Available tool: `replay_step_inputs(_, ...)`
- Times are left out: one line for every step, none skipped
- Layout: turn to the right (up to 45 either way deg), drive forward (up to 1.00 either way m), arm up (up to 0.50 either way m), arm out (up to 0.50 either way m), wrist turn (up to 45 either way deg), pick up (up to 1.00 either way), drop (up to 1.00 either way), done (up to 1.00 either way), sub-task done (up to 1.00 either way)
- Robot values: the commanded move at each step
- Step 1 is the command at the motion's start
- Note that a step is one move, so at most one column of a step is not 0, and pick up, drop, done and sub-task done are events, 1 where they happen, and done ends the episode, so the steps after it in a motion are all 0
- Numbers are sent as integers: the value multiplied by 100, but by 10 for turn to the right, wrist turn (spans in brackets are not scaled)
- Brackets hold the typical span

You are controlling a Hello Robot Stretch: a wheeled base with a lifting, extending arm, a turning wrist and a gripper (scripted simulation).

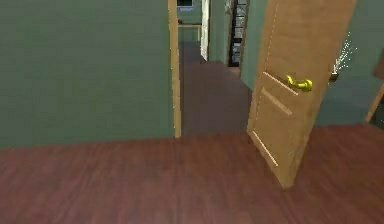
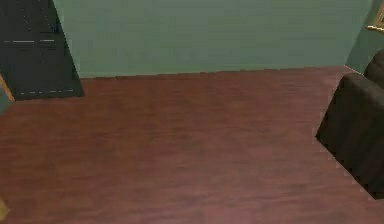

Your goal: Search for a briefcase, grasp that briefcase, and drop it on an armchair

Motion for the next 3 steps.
replay_step_inputs(0, 100, 0, 0, 0, 0, 0, 0, 0)
replay_step_inputs(30, 0, 0, 0, 0, 0, 0, 0, 0)
replay_step_inputs(0, 80, 0, 0, 0, 0, 0, 0, 0)
